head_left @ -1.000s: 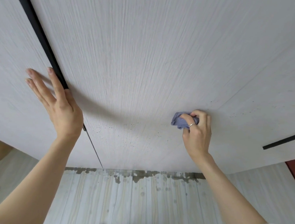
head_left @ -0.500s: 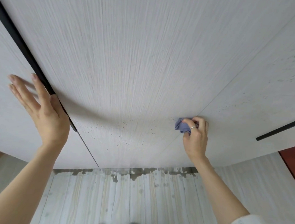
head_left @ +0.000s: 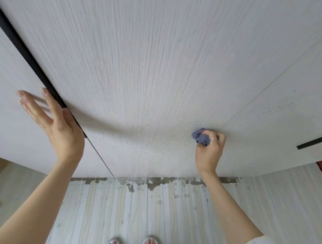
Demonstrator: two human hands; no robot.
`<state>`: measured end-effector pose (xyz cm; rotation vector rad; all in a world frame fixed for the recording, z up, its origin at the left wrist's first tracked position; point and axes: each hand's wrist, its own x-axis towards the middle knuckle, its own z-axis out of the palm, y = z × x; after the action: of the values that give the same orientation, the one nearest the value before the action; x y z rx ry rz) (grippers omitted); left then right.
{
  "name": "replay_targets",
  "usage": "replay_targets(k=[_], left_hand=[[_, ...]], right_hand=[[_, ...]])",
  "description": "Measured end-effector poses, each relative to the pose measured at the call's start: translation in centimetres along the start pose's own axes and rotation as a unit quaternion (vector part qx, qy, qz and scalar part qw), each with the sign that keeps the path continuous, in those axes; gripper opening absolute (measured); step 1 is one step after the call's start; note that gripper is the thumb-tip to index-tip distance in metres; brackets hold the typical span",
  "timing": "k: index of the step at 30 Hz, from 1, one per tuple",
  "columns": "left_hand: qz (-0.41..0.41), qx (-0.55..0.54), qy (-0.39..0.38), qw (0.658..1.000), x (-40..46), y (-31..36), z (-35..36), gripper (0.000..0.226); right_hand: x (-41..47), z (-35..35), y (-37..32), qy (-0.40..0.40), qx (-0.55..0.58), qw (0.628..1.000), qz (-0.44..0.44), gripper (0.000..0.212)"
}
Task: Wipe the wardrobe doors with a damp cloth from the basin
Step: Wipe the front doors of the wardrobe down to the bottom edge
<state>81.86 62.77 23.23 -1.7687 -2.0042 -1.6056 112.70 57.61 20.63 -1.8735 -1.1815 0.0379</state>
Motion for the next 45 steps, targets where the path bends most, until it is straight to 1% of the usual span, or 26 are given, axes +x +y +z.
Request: replay_targets(k=[4,6,8,9,12,14,15,18,20,21,23,24,26,27,28,30,33,35,36,37,39,40,41,42,43,45], left_hand=[[0.000,-0.001,0.005,1.000,-0.3,-0.3,0.3,0.047],[-0.002,-0.002,0.007,1.000,-0.4,-0.4,0.4,0.047],[0.001,-0.001,0.010,1.000,-0.5,-0.6,0.6,0.047],[0.004,0.000,0.013,1.000,-0.4,-0.7,0.7,0.046],[0.012,0.000,0.019,1.000,-0.6,-1.0,0.9,0.045],[0.010,0.000,0.021,1.000,-0.8,-1.1,1.0,0.045],[0.013,0.001,0.022,1.000,-0.8,-1.2,1.0,0.045],[0.020,0.004,0.019,1.000,-1.0,-1.5,0.9,0.046],[0.020,0.004,0.016,1.000,-1.1,-1.6,0.9,0.046],[0.021,0.003,0.016,1.000,-1.1,-1.5,0.9,0.046],[0.025,0.004,0.020,0.999,-1.2,-1.4,1.0,0.045],[0.025,0.003,0.022,0.999,-1.2,-1.4,1.1,0.045],[0.021,-0.002,0.021,1.000,-1.2,-1.5,1.2,0.046],[0.018,-0.005,0.020,1.000,-1.2,-1.4,1.3,0.046],[0.016,-0.007,0.020,1.000,-1.2,-1.5,1.3,0.047],[0.015,-0.006,0.024,1.000,-1.3,-1.7,1.4,0.047],[0.017,-0.007,0.031,0.999,-1.3,-1.8,1.5,0.047],[0.017,-0.008,0.032,0.999,-1.5,-1.8,1.5,0.046],[0.021,-0.007,0.032,0.999,-1.5,-1.8,1.6,0.046],[0.023,-0.007,0.030,0.999,-1.5,-1.8,1.6,0.046],[0.024,-0.009,0.030,0.999,-1.3,-1.9,1.6,0.047],[0.023,-0.011,0.029,0.999,-1.3,-1.9,1.7,0.047],[0.023,-0.012,0.028,0.999,-1.3,-1.9,1.7,0.048],[0.023,-0.012,0.027,0.999,-1.4,-2.0,1.7,0.049],[0.024,-0.011,0.027,0.999,-1.5,-2.2,1.6,0.050],[0.030,-0.012,0.029,0.999,-1.6,-2.3,1.6,0.050]], right_hand=[[1.4,-0.7,-3.3,0.095,0.049,0.993,-0.050,0.033],[1.7,-1.0,-3.6,0.110,0.038,0.990,-0.075,0.032],[1.2,-0.6,-2.8,0.093,0.007,0.992,-0.080,0.033],[0.8,-0.2,-2.1,0.073,-0.005,0.995,-0.065,0.033],[-0.6,1.0,-0.9,0.007,-0.032,0.999,0.022,0.031],[-0.9,1.1,-1.0,0.019,-0.021,0.999,0.045,0.031],[-0.8,1.1,-1.5,0.037,0.000,0.999,0.032,0.031],[0.1,0.7,-4.2,0.093,0.065,0.993,-0.044,0.030],[0.5,0.7,-5.2,0.120,0.068,0.988,-0.074,0.028],[0.3,0.9,-5.2,0.122,0.048,0.988,-0.083,0.027],[-0.8,1.5,-4.3,0.099,-0.001,0.991,-0.086,0.025],[-1.5,2.1,-3.6,0.071,-0.020,0.994,-0.080,0.024],[-2.9,3.2,-2.2,-0.001,-0.049,0.998,-0.045,0.024],[-3.3,3.5,-1.8,-0.025,-0.052,0.998,-0.024,0.024],[-3.5,3.7,-1.6,-0.032,-0.049,0.998,-0.009,0.024],[-3.5,3.7,-2.2,-0.005,-0.022,1.000,-0.021,0.024],[-2.5,3.5,-5.0,0.078,0.042,0.992,-0.089,0.023],[-2.1,3.8,-6.2,0.113,0.056,0.985,-0.114,0.026],[-2.3,4.1,-6.1,0.114,0.046,0.984,-0.127,0.027],[-2.7,4.6,-5.7,0.099,0.025,0.985,-0.140,0.027],[-4.3,6.1,-3.8,0.031,-0.025,0.989,-0.145,0.029],[-5.2,6.9,-2.7,-0.013,-0.045,0.992,-0.120,0.030],[-6.1,7.6,-1.9,-0.049,-0.049,0.995,-0.068,0.029],[-6.9,8.3,-1.4,-0.068,-0.035,0.997,-0.003,0.028],[-7.6,8.9,-1.4,-0.067,-0.006,0.996,0.053,0.026],[-7.9,9.3,-2.2,-0.039,0.080,0.986,0.144,0.023]])
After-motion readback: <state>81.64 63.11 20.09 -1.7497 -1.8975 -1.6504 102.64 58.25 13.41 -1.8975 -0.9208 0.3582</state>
